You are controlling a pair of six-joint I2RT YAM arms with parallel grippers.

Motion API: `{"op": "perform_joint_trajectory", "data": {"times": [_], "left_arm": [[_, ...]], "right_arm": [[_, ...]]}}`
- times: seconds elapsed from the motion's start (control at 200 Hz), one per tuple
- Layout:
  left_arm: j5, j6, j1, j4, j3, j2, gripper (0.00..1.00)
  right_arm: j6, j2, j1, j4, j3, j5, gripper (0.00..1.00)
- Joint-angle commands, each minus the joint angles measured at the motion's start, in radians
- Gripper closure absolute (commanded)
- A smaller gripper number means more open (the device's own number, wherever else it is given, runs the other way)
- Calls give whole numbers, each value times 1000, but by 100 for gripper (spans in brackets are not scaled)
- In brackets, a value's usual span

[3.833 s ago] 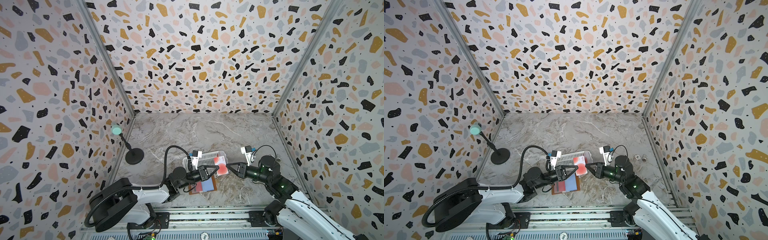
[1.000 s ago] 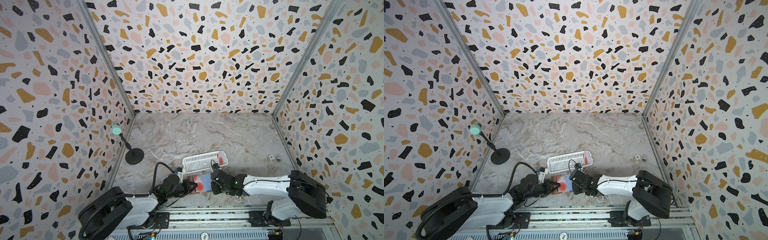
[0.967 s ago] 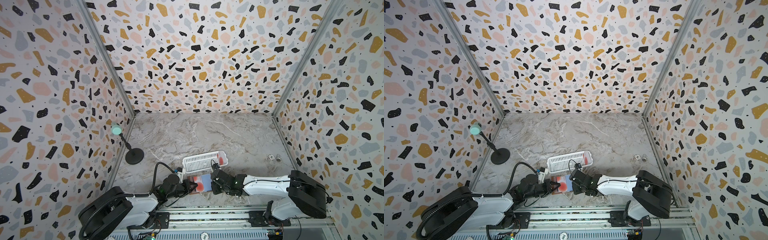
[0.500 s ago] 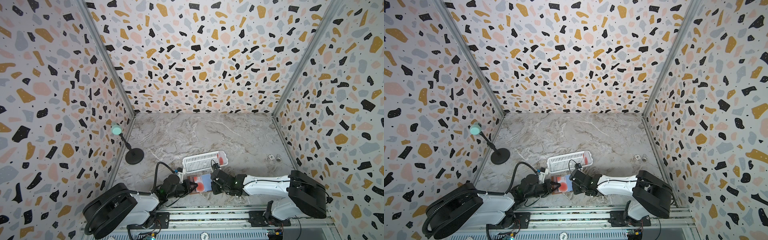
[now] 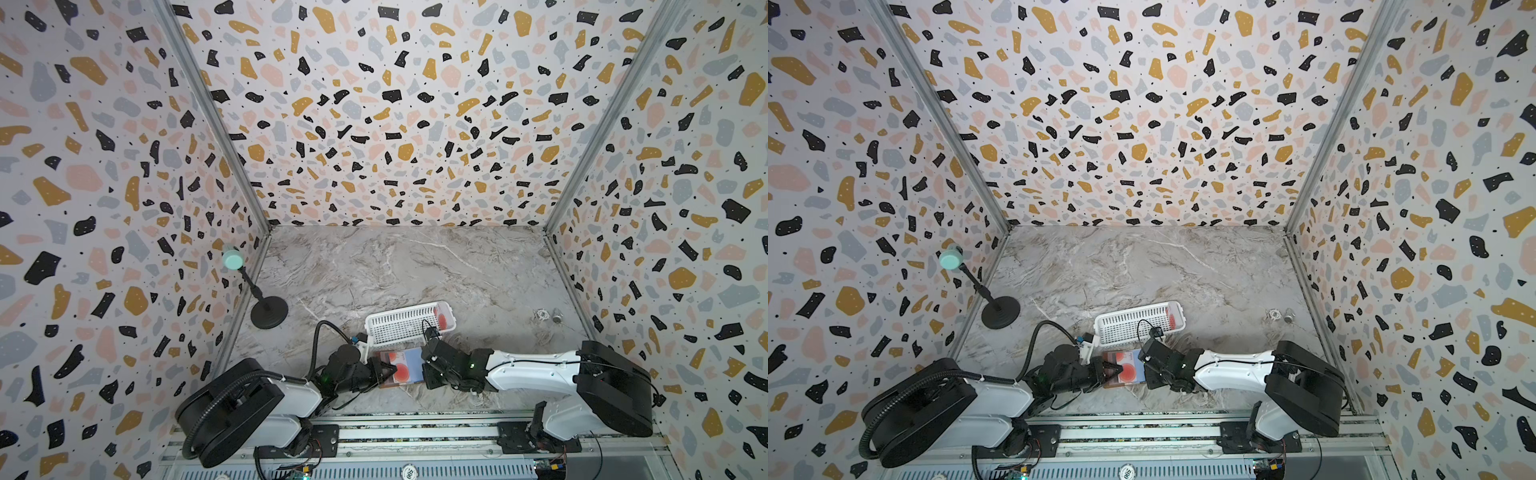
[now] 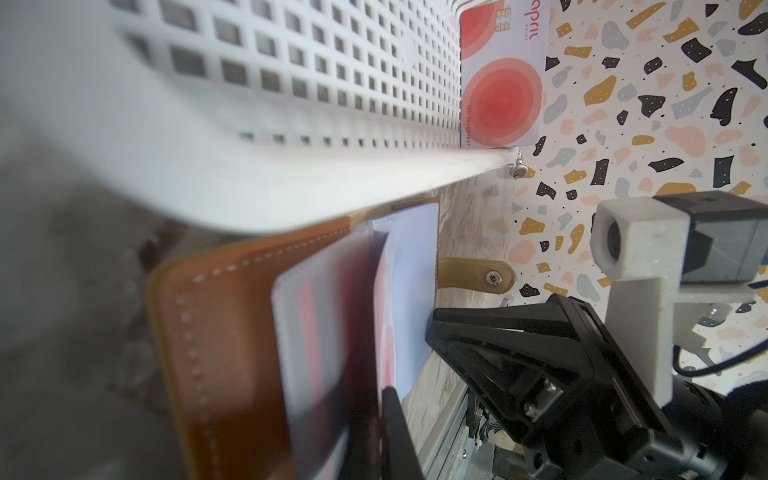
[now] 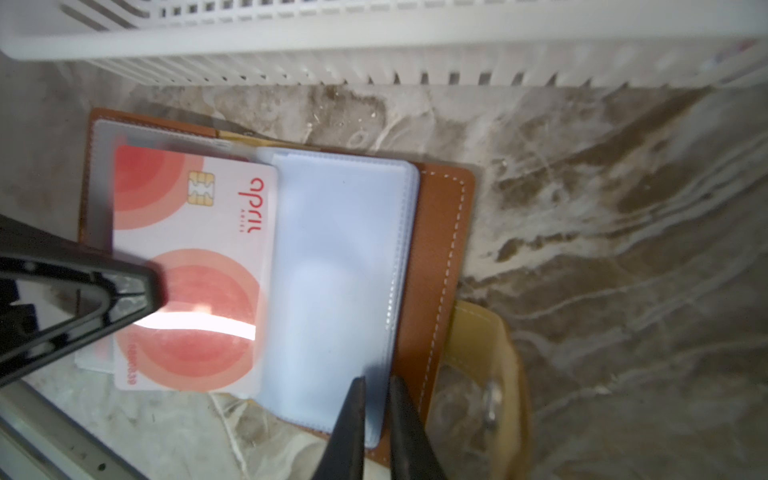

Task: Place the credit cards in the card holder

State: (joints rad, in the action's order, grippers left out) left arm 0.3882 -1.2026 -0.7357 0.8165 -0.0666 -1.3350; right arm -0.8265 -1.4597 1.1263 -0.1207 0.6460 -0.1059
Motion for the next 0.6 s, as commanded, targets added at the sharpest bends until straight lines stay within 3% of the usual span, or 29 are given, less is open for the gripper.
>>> {"op": "perform_joint_trajectory", "data": {"times": [0.0,0.596], "left_arm": [[14,31,10,1,-16,-22,99],[32,-27,10,120,2,-91,97]], "right_arm": [[-9,-12,6,-38,-2,-18,86],[-12,-20,7,-18,-6,-12,86]]}}
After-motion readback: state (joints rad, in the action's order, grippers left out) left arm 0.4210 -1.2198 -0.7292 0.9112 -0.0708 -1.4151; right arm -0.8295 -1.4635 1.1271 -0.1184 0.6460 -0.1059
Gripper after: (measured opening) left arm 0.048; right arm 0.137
